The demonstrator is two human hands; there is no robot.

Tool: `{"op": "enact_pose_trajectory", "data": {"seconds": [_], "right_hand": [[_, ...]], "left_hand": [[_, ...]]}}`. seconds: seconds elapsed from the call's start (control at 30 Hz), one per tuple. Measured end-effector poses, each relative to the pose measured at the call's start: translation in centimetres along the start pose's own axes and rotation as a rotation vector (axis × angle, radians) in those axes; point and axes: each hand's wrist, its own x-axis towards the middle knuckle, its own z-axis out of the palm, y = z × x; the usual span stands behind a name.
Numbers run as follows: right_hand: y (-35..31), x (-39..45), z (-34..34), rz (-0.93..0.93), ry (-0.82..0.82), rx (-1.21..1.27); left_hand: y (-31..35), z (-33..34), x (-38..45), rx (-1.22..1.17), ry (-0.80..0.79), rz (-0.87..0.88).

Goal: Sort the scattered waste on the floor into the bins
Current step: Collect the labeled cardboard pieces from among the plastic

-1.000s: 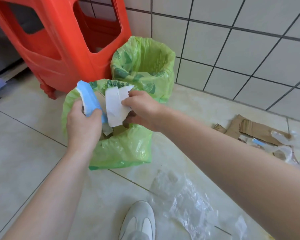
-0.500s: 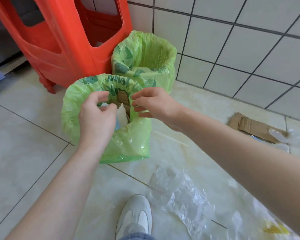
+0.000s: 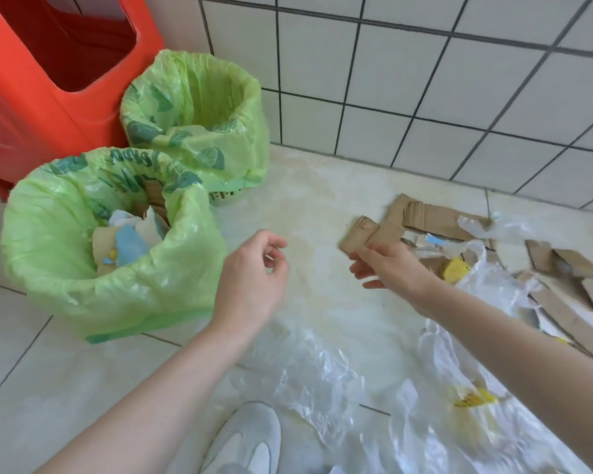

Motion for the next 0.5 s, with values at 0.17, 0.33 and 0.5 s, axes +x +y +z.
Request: {"op": "enact_pose_trajectory", "data": {"seconds": [0.17, 0.33, 0.5], "right_hand": [[6.9, -1.1, -1.6, -0.006, 0.042, -0.483], [10.0, -1.8, -4.1, -0.133, -0.01, -0.809], [11.7, -1.4, -7.1, -0.074, -0.017, -1.043]], "left_hand": [[0.3, 3.9, 0.5, 0.152, -0.271, 0.016], [5.1, 4.6, 4.4, 0.199, -0.465, -0.046], [8.3, 7.7, 6.1, 0.33, -0.558, 0.035]]}}
